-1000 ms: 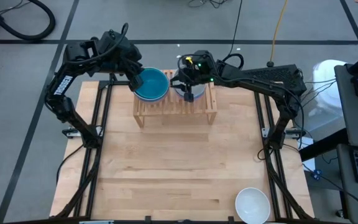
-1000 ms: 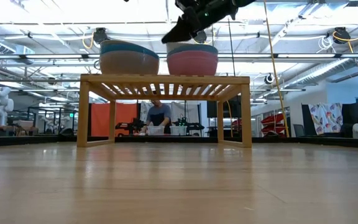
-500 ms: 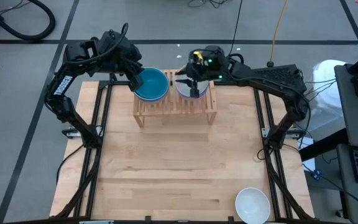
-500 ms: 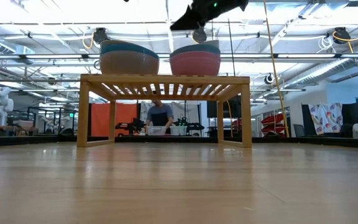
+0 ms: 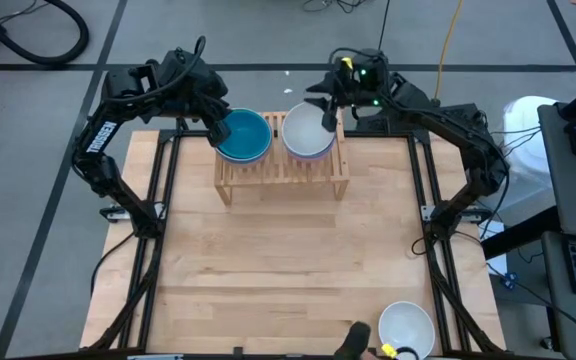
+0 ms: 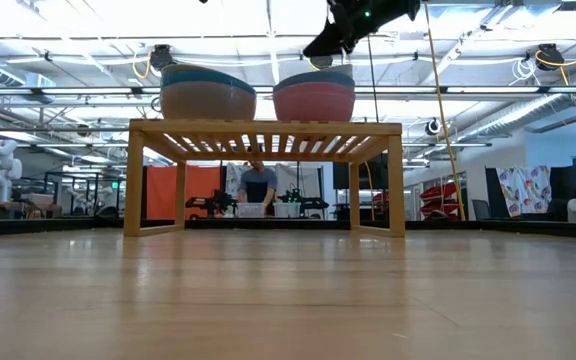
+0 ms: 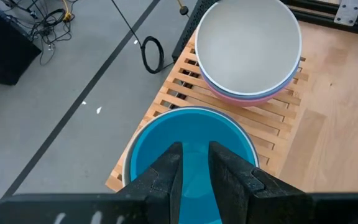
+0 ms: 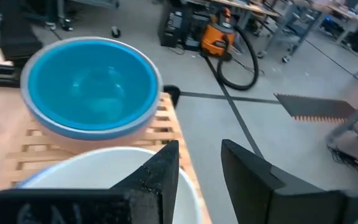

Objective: Place and stack bowls onto a shelf
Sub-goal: Stack the left white bowl on top of the blue bowl on the shelf

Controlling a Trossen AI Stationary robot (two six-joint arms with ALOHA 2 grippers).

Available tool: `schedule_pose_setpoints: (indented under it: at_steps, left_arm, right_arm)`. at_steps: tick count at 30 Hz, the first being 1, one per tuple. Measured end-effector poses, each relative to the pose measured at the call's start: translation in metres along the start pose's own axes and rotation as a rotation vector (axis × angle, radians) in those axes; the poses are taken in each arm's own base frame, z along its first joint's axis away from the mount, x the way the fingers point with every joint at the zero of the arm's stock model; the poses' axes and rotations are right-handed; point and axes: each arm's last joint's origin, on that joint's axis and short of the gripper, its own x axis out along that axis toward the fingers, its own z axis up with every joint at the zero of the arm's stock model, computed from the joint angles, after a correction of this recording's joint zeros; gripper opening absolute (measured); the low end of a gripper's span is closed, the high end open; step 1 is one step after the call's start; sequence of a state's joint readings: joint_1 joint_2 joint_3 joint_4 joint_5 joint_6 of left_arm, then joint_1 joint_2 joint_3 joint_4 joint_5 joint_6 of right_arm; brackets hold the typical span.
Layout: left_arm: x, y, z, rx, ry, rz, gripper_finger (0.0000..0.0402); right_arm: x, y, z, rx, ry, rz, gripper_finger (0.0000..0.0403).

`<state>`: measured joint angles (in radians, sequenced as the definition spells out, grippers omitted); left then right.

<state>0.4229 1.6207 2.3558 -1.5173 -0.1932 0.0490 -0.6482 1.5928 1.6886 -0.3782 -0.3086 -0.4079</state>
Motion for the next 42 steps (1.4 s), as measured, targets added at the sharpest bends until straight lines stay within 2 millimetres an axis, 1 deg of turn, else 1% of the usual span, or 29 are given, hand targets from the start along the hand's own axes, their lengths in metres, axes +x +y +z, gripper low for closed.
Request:
schedule_pose_setpoints:
  at_steps: [4, 11, 17, 19, 21, 23, 28, 31, 34, 36, 39, 42]
  left_arm:
    - [0.0, 0.0, 0.0, -0.005, 0.0, 0.0, 0.0083]
    - [0.0, 0.0, 0.0, -0.006, 0.0, 0.0, 0.0083]
    - [0.0, 0.0, 0.0, -0.006, 0.0, 0.0, 0.0083]
    - [0.0, 0.0, 0.0, -0.006, 0.0, 0.0, 0.0083]
    - [0.0, 0.0, 0.0, -0.006, 0.0, 0.0, 0.0083]
    - [0.0, 0.0, 0.0, -0.005, 0.0, 0.0, 0.0083]
    - [0.0, 0.0, 0.0, -0.005, 0.0, 0.0, 0.0083]
    - [0.0, 0.0, 0.0, 0.0, 0.0, 0.0, 0.0083]
    - [0.0, 0.0, 0.0, 0.001, 0.0, 0.0, 0.0083]
    - [0.0, 0.0, 0.0, 0.001, 0.0, 0.0, 0.0083]
    - [0.0, 0.0, 0.0, 0.001, 0.0, 0.0, 0.0083]
    - [0.0, 0.0, 0.0, 0.0, 0.0, 0.0, 0.0083]
  right_arm:
    - [-0.003, -0.009, -0.005, 0.019, 0.011, -0.02, 0.0116]
    - [0.005, -0.008, -0.016, 0.04, 0.069, 0.004, 0.0116]
    - [0.017, -0.002, -0.042, 0.058, 0.12, 0.026, 0.0116]
    - [0.019, 0.0, -0.046, 0.058, 0.121, 0.027, 0.0116]
    - [0.019, -0.001, -0.045, 0.051, 0.118, 0.025, 0.0116]
    - [0.016, -0.001, -0.041, 0.038, 0.092, 0.015, 0.0116]
    - [-0.005, -0.001, -0.021, 0.0, -0.007, -0.027, 0.0116]
    - [-0.013, -0.001, -0.016, -0.008, -0.026, -0.032, 0.0116]
    - [-0.014, 0.0, -0.015, -0.027, -0.043, -0.007, 0.0116]
    - [-0.011, 0.0, -0.016, -0.03, -0.048, 0.011, 0.0116]
    - [-0.006, -0.001, -0.017, -0.034, -0.055, 0.012, 0.0116]
    - [-0.006, -0.001, -0.016, -0.049, -0.072, 0.005, 0.0116]
